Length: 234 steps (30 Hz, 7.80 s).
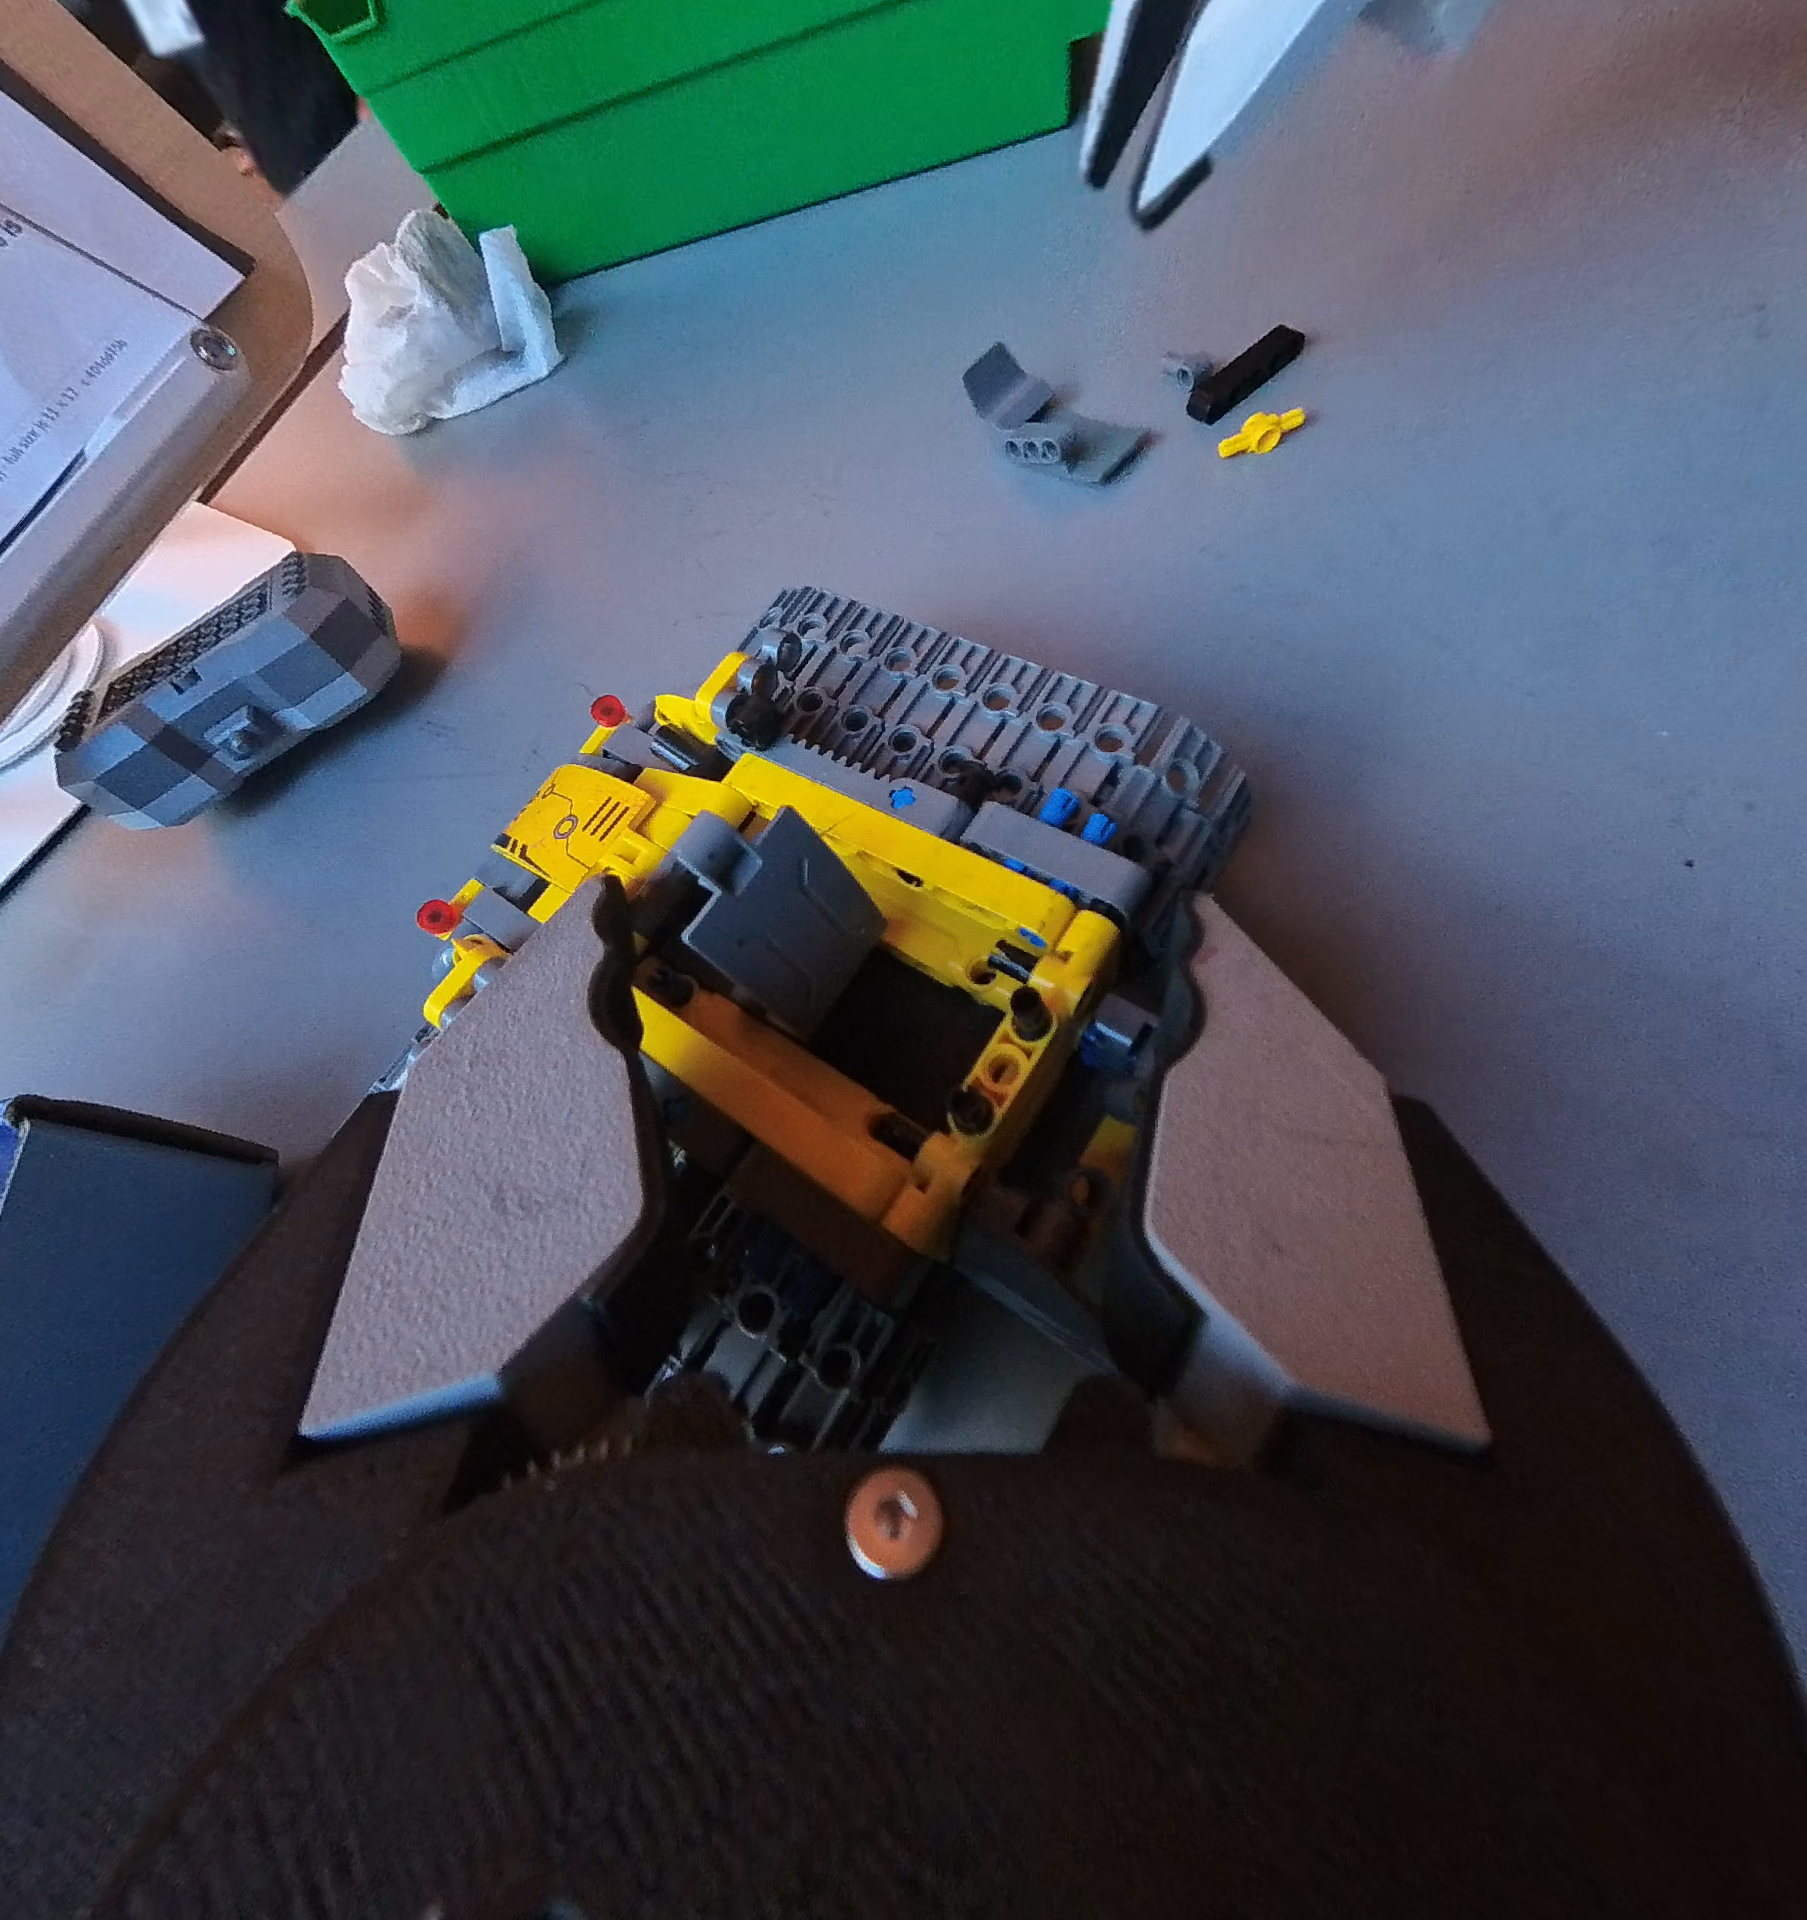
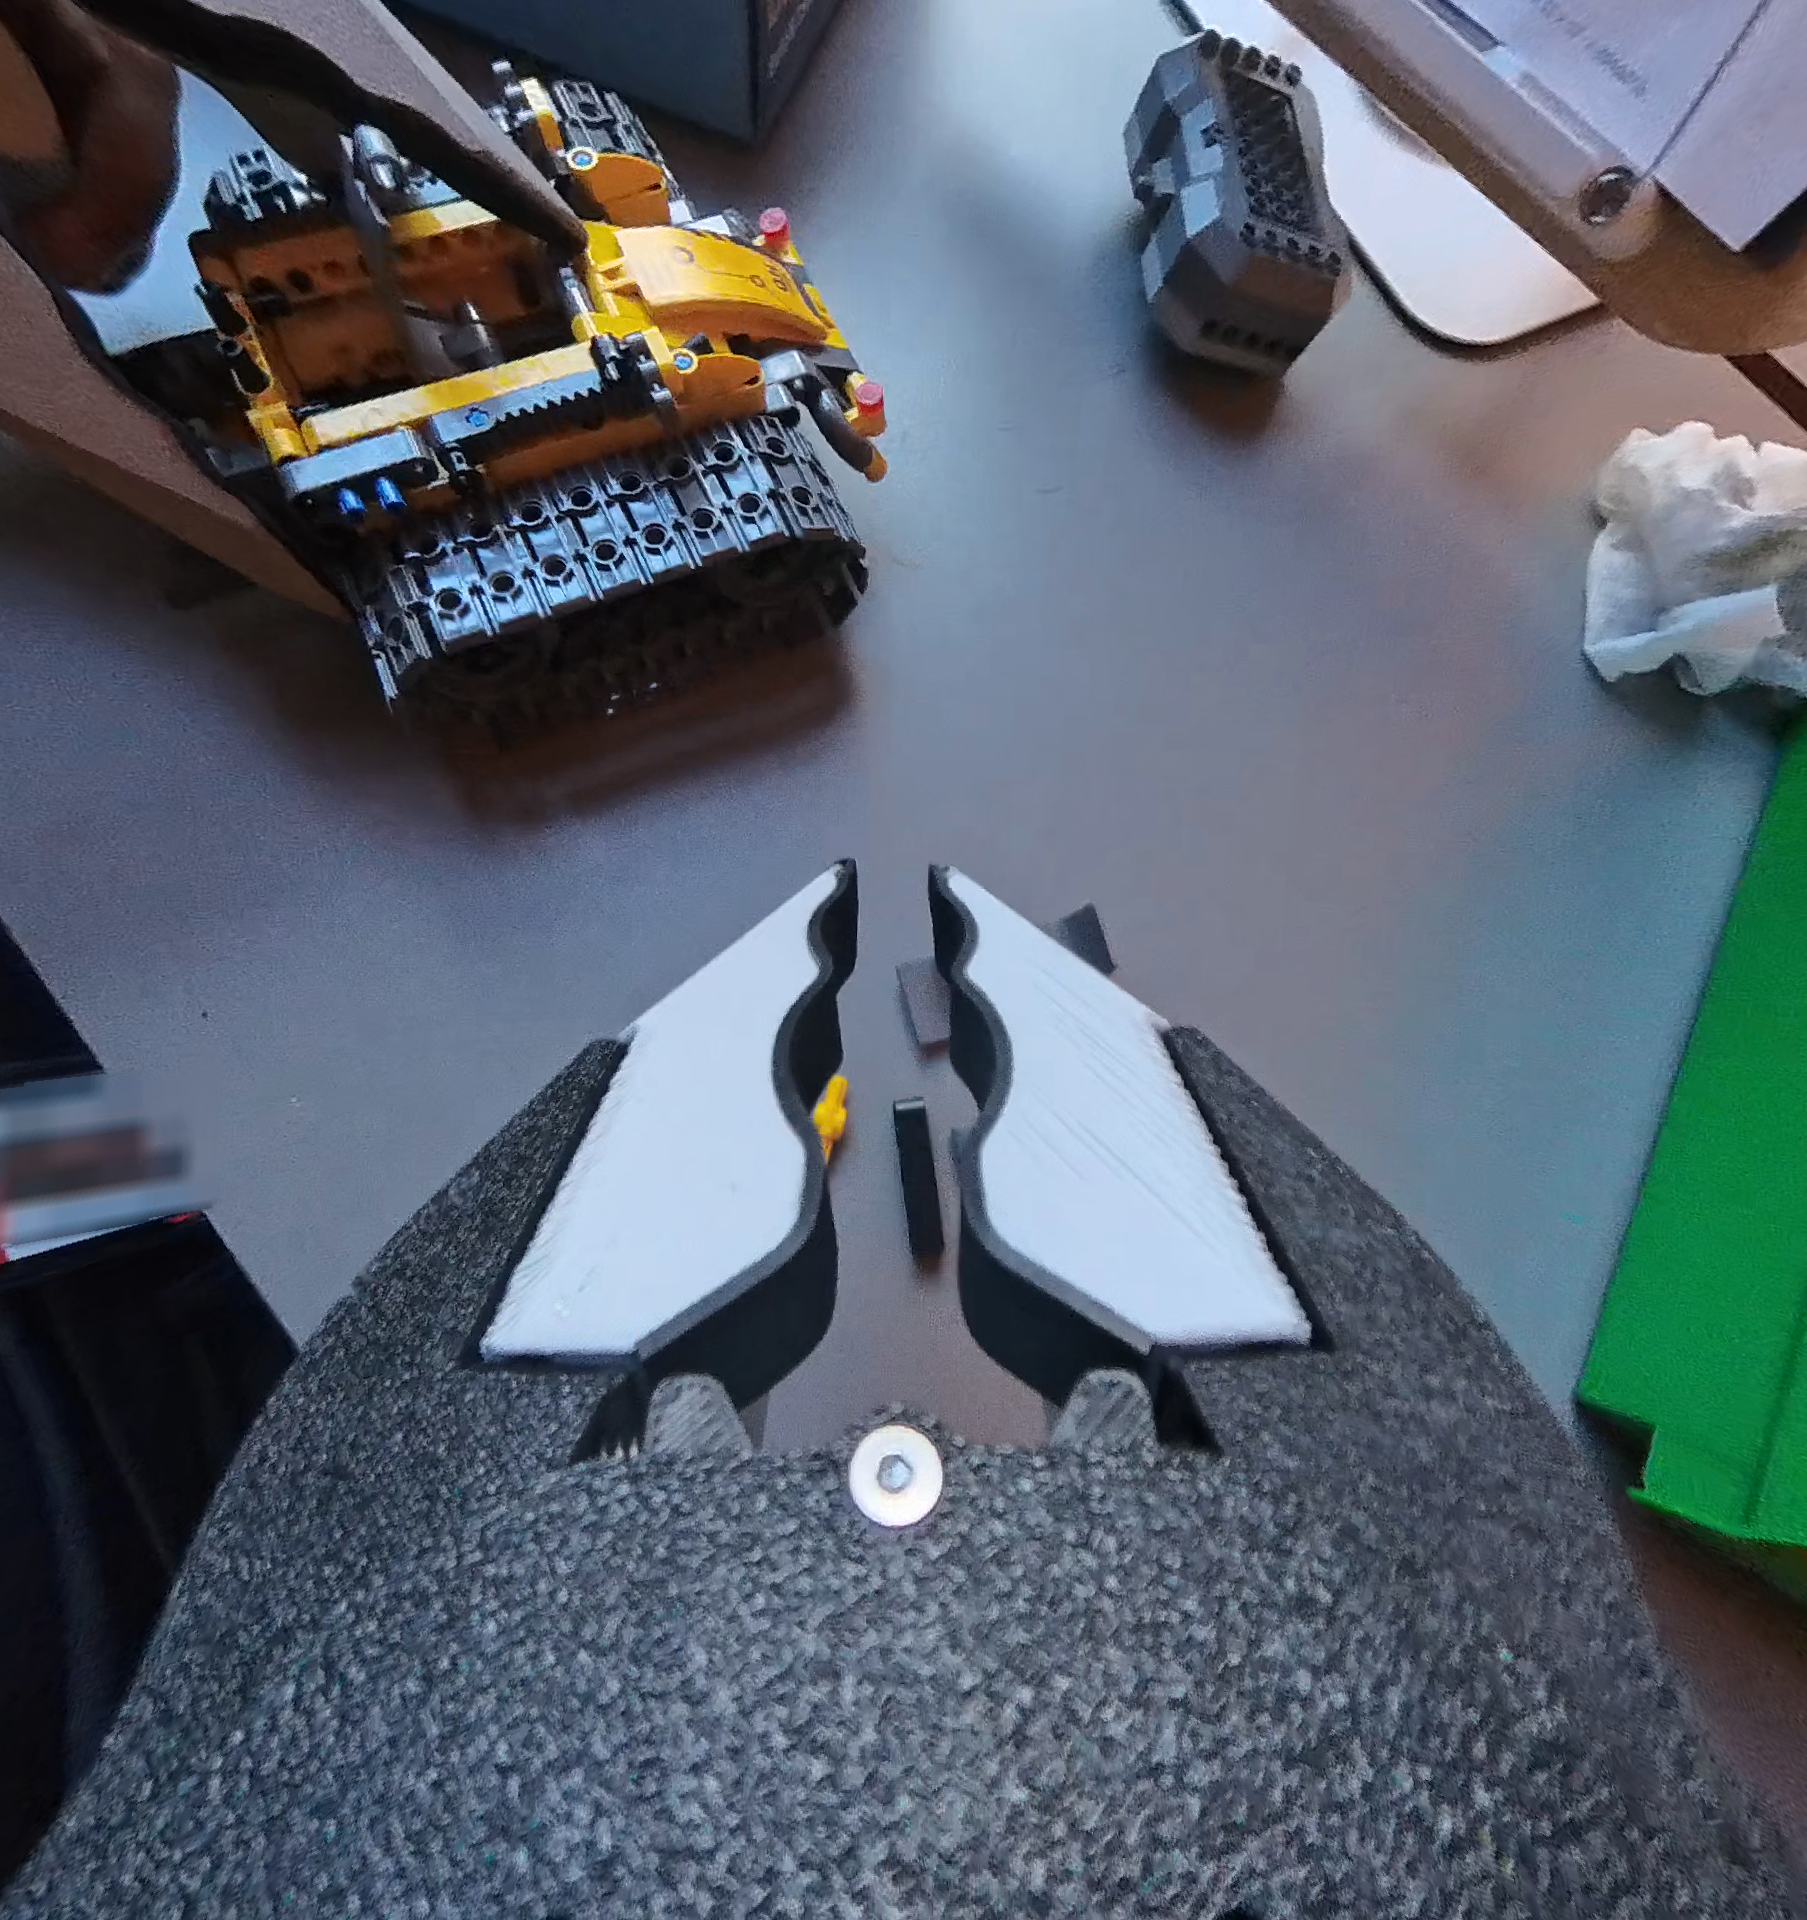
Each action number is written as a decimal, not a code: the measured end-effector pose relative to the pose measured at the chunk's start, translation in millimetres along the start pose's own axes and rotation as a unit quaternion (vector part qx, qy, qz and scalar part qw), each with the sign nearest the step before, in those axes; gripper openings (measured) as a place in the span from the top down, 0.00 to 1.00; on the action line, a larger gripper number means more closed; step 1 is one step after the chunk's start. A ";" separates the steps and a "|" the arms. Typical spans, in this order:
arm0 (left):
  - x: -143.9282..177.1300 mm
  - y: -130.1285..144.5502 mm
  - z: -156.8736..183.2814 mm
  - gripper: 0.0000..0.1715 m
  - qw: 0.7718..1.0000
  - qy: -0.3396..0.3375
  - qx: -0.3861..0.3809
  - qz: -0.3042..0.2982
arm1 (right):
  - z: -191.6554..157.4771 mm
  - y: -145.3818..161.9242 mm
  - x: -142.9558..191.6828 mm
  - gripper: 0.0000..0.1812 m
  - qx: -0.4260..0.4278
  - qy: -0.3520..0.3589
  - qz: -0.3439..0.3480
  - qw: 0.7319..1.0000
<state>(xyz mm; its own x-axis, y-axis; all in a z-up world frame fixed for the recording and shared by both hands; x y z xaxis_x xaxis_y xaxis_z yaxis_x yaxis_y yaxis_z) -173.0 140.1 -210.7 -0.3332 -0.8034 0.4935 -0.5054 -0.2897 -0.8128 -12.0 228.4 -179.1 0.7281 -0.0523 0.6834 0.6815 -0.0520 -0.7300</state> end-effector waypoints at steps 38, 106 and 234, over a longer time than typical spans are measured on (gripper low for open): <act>15.0 0.0 22.8 0.42 0.995 0.087 -0.054 0.023 | -58.5 -63.4 -80.3 0.97 0.077 -0.163 0.042 0.983; 25.9 6.7 -0.2 0.39 0.973 -0.070 0.174 -0.132 | 23.1 -7.6 74.1 0.79 0.001 -0.044 0.136 0.990; 13.7 3.5 3.5 0.43 0.981 -0.020 0.180 -0.063 | 189.7 9.0 133.8 0.92 -0.090 0.154 0.093 0.980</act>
<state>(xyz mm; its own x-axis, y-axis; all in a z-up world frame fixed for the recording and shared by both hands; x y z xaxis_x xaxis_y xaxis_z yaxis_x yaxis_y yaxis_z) -176.5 126.3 -207.8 -0.2511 -0.7664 0.5913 -0.2238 -0.5483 -0.8058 105.5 410.1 -94.7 0.7628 -0.3739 0.5275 0.4950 -0.1870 -0.8485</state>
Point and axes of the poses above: each gripper's, where its closed fingertips meet, x back along the fingers, y out of its underside, z = x × y across the jaws, the point moved 3 cm from there along x, back along the fingers, and after that the axes turned 8 degrees about -y, right-handed, at the moved point
